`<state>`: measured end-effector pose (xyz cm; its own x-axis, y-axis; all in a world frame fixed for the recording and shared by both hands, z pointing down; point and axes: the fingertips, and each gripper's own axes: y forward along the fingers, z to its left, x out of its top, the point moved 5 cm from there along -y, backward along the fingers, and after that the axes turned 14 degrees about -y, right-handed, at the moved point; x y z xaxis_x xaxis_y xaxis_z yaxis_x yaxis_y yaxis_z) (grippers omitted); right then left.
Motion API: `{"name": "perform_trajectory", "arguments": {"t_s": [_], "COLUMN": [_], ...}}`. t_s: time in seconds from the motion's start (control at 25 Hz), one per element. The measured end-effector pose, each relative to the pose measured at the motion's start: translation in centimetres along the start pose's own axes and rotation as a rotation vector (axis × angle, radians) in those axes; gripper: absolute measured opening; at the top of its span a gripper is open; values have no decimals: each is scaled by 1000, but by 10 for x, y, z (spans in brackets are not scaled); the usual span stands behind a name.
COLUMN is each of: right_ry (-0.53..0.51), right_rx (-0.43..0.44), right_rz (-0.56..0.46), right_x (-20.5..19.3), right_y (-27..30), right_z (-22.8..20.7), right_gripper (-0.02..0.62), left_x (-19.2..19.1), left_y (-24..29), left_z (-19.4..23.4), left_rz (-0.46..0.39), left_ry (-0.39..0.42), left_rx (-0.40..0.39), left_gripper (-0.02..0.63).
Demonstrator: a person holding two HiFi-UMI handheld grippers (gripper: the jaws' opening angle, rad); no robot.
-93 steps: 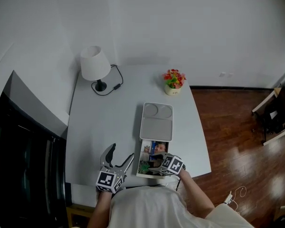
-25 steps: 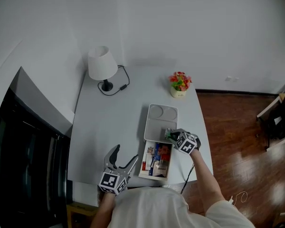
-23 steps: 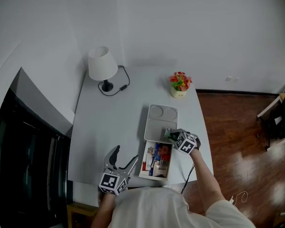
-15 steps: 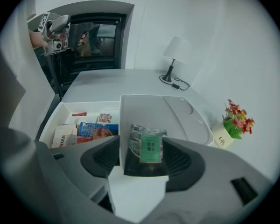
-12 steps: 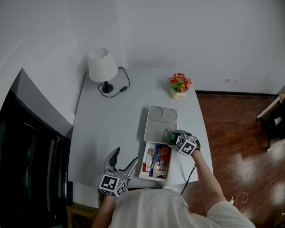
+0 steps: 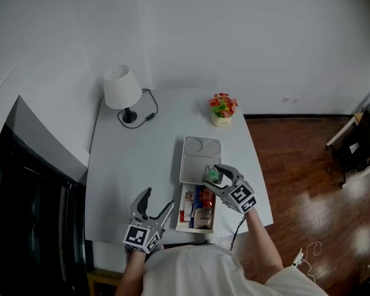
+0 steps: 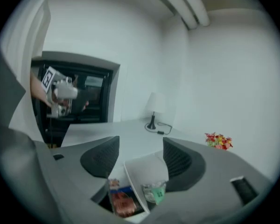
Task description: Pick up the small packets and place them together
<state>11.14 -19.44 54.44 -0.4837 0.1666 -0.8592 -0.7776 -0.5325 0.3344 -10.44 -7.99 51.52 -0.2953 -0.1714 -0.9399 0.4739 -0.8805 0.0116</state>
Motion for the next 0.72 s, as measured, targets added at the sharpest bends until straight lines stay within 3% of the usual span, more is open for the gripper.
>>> {"name": "perform_trajectory", "arguments": {"t_s": [0.12,0.36,0.56,0.64,0.72], "right_ry": [69,103,127,131,147], "right_rx": [-108,-303,-410,-431,-427], "right_rz": [-160,-296,-318,-316,-299], "right_x": [43,81,75,72,66], "right_y": [-16,-49,-82,-92,-97], "right_z": [9,31,42,44,45], "right_gripper": [307,304,302,261,261], "left_x": [3,19,30,29,26], "left_y": [3,3,1,0,-1], "left_z": [4,4,4,5,6], "left_rz": [2,-25,-40,-31,-18], "left_ry": [1,15,51,65,74], "left_rx": [-4,-15,1,11,19], "left_gripper": [347,347,345,344,334]}}
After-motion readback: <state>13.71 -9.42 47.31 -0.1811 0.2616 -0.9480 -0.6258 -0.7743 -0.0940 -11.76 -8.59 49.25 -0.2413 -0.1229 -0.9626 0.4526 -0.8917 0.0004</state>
